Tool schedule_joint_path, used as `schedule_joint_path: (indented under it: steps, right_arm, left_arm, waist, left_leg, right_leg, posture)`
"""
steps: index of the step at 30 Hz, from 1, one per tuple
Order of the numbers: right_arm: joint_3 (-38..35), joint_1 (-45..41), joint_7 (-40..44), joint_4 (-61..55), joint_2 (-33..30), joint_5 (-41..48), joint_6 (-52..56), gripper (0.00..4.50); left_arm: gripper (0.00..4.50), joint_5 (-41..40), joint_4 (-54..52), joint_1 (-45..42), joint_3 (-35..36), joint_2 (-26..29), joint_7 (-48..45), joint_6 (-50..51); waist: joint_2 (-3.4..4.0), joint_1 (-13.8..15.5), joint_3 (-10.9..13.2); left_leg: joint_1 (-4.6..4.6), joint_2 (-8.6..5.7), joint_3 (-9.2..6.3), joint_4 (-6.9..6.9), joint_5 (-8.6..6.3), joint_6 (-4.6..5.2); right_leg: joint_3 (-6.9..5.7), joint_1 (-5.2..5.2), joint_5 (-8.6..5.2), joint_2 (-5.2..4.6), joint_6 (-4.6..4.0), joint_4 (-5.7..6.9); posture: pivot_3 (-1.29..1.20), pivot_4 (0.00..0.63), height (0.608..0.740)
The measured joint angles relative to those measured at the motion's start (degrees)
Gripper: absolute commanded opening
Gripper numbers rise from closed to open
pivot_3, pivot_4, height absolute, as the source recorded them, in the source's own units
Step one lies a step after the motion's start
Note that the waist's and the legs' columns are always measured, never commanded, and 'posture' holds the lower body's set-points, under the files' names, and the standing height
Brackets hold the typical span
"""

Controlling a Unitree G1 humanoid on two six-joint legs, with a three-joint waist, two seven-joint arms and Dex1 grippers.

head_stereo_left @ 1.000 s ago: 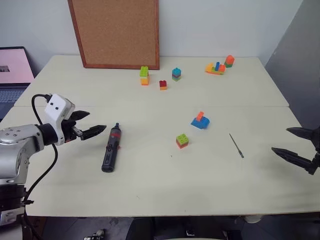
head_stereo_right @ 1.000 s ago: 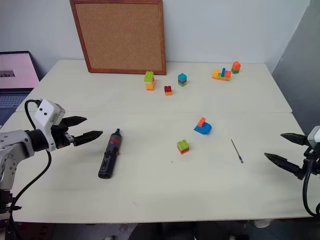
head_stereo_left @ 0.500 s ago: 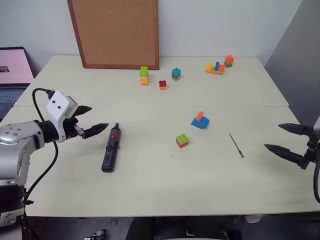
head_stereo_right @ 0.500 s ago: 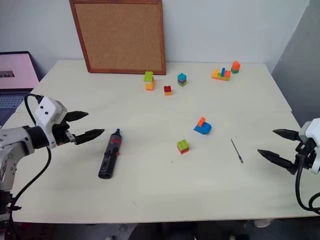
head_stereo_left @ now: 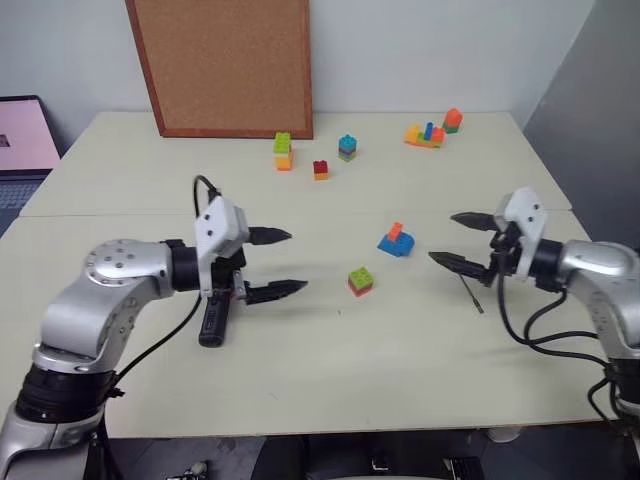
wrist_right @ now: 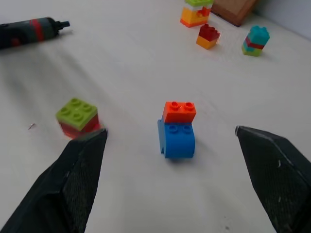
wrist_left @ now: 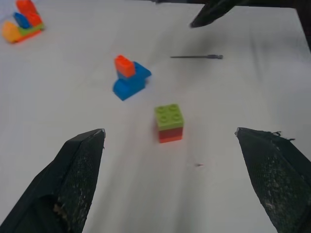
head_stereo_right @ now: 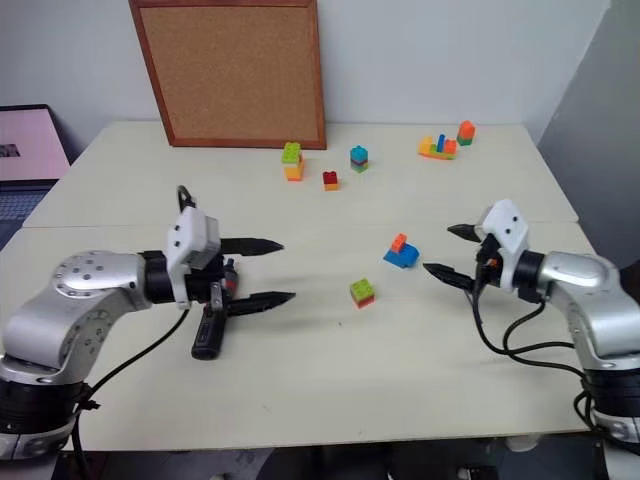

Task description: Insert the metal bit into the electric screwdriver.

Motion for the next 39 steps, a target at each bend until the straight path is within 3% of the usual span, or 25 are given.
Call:
schedule_joint_path:
  steps: [6,12,15,21,23,25,34,39]
  right_arm:
    - [6.4,-9.9,1.1,19.5,6.9,-7.0,-10.1,4.43]
    - [9.5,-16.5,4.5,33.8,10.5,-11.0,-16.0,4.43]
    - [10.0,-19.3,5.0,40.1,12.4,-12.7,-18.9,3.92]
    - [10.0,-20.9,5.3,45.6,15.0,-14.5,-22.5,2.33]
    - [9.9,-20.8,5.0,45.8,15.2,-14.6,-23.1,1.74]
    - [9.8,-20.6,4.6,45.6,15.5,-14.6,-23.7,1.50]
    - [3.8,-13.1,-2.4,31.6,13.2,-14.2,-21.1,1.51]
    - [-6.4,0.5,-13.2,13.6,9.3,-13.5,-12.8,1.51]
  left_arm:
    - [4.50,0.3,-0.5,0.6,-1.3,-2.7,-0.4,-2.8]
    - [4.50,1.6,-0.5,0.3,-3.4,-1.5,-3.8,-4.7]
    - [4.50,3.1,-0.3,0.2,-5.0,-1.6,-3.9,-5.5]
    - [4.50,4.0,0.7,0.1,-6.1,-3.6,-3.5,-7.2]
    - [4.50,4.0,1.3,0.1,-6.0,-4.1,-3.5,-7.5]
    - [4.50,4.0,1.4,0.1,-6.0,-4.4,-3.6,-8.3]
    - [4.50,2.6,3.7,-0.2,-5.9,-9.8,-3.9,-12.6]
    - [4.50,2.6,3.4,-0.3,-8.1,-12.7,-4.0,-13.5]
  waist:
    - [0.01,0.0,0.0]
    - [0.01,-0.1,0.0]
    - [0.01,-0.2,0.0]
    - [0.02,-0.2,0.0]
    - [0.02,-0.3,0.0]
    - [0.02,-0.4,0.0]
    - [0.02,-0.1,0.0]
    - [0.07,1.2,0.0]
  left_leg:
    - [0.02,0.00,0.00,0.00,0.00,0.00]
    - [0.02,-0.01,0.01,-0.01,0.00,0.00]
    - [0.03,0.01,0.00,-0.01,0.00,0.01]
    - [0.02,0.03,-0.04,-0.01,0.00,0.00]
    - [0.03,0.03,-0.07,-0.01,0.00,0.01]
    - [0.03,0.04,-0.08,-0.01,0.00,0.01]
    - [-0.01,0.04,-0.11,0.00,0.00,0.00]
    - [-0.05,-0.01,-0.05,-0.03,0.00,0.00]
  right_leg:
    - [0.09,-0.03,0.09,-0.01,-0.17,0.01]
    - [0.06,-0.03,0.11,0.00,-0.19,0.01]
    - [0.06,-0.03,0.12,0.00,-0.20,0.02]
    - [0.08,-0.03,0.12,-0.02,-0.22,0.03]
    - [0.09,-0.03,0.13,-0.03,-0.22,0.03]
    - [0.09,-0.03,0.13,-0.04,-0.22,0.04]
    - [0.08,-0.03,0.13,-0.05,-0.22,0.05]
    - [0.03,-0.01,0.10,-0.04,-0.17,0.01]
  posture:
    - [0.00,0.150,0.740]
    - [0.00,0.150,0.740]
    - [0.00,0.150,0.740]
    - [0.00,0.150,0.740]
    - [0.00,0.150,0.740]
    - [0.00,0.150,0.740]
    - [0.00,0.150,0.740]
    - [0.00,0.150,0.740]
